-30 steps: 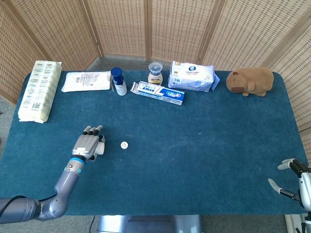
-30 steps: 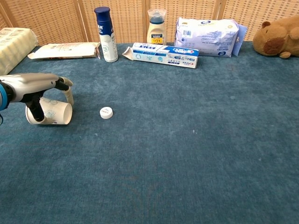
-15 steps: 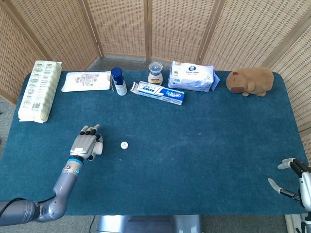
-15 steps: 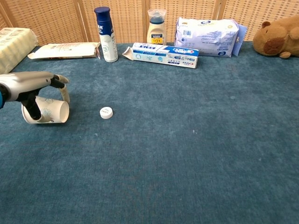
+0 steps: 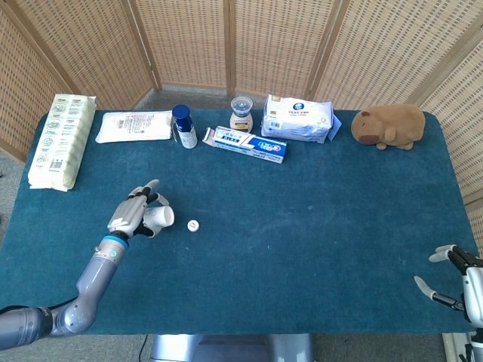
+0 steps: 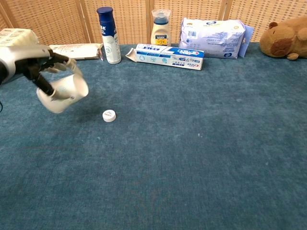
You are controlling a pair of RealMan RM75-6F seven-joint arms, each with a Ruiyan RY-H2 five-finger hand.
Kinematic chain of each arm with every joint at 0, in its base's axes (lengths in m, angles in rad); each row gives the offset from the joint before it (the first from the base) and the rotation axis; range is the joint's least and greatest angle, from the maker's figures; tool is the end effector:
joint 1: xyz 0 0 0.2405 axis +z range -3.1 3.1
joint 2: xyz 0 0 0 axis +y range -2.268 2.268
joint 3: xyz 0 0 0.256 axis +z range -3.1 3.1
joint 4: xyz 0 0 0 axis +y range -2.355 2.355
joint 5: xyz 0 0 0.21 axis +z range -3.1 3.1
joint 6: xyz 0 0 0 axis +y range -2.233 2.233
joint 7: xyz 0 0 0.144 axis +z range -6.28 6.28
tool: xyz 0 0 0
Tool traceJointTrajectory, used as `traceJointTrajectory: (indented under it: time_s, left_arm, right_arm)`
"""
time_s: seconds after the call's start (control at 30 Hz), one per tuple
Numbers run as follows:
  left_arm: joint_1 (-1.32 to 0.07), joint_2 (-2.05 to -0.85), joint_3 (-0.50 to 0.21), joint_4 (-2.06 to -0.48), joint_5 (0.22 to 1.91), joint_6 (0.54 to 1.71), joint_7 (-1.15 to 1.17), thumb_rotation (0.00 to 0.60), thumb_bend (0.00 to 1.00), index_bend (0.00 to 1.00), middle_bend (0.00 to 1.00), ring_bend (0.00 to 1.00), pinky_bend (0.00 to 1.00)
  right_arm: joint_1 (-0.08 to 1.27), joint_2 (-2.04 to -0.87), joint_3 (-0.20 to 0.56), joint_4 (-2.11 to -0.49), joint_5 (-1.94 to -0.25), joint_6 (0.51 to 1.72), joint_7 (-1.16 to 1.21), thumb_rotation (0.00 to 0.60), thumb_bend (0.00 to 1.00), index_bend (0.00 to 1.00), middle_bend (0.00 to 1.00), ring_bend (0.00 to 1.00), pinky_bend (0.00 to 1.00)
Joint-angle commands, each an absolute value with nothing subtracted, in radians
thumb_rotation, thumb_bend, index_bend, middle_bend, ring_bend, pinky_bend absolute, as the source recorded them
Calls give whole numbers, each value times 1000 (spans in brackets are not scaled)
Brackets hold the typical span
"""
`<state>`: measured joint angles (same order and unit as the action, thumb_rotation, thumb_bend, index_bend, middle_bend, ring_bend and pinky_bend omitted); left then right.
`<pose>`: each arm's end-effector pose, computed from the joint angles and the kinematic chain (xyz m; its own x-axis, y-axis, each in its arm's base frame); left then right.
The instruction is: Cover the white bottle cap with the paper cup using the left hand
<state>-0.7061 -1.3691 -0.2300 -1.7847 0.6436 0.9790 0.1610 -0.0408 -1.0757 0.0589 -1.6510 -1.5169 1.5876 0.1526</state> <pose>-0.1669 0.3252 0.0242 -0.0744 0.4324 0.8986 0.9952 0.0898 0.0392 -0.3179 -0.1429 0.1831 0.2619 0.0714 0.9625 -0.9635 0.0764 0.2565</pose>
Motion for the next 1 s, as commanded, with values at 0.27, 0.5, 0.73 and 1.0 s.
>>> traceJointTrajectory:
  time_s: [0.27,0.5,0.73,1.0]
  left_arm:
    - [-642,-1369,-396,-1701,650,678,-275,600,294,459,17,0,1]
    - [-641,-1439,-406,-1635,736,652,-356,600,282,459,17,0,1]
    - [-649,-1503,-403,-1603,815,670,-391,600,272,459,17,0,1]
    - [-669,-1562,-388,-1558,866,693,-396,600,270,459,17,0,2]
  right_arm:
    - [-40,-1074,62,-1647,-1512,1585,158,409,260,442,375,408,414]
    - [-38,-1076,63,-1644,-1509,1580,160,412,260,442,374,408,414]
    - [-43,-1070,64,-1644,-1504,1584,166,408,260,442,374,407,414]
    - [-48,-1067,65,-1639,-1499,1588,177,403,260,442,374,408,414]
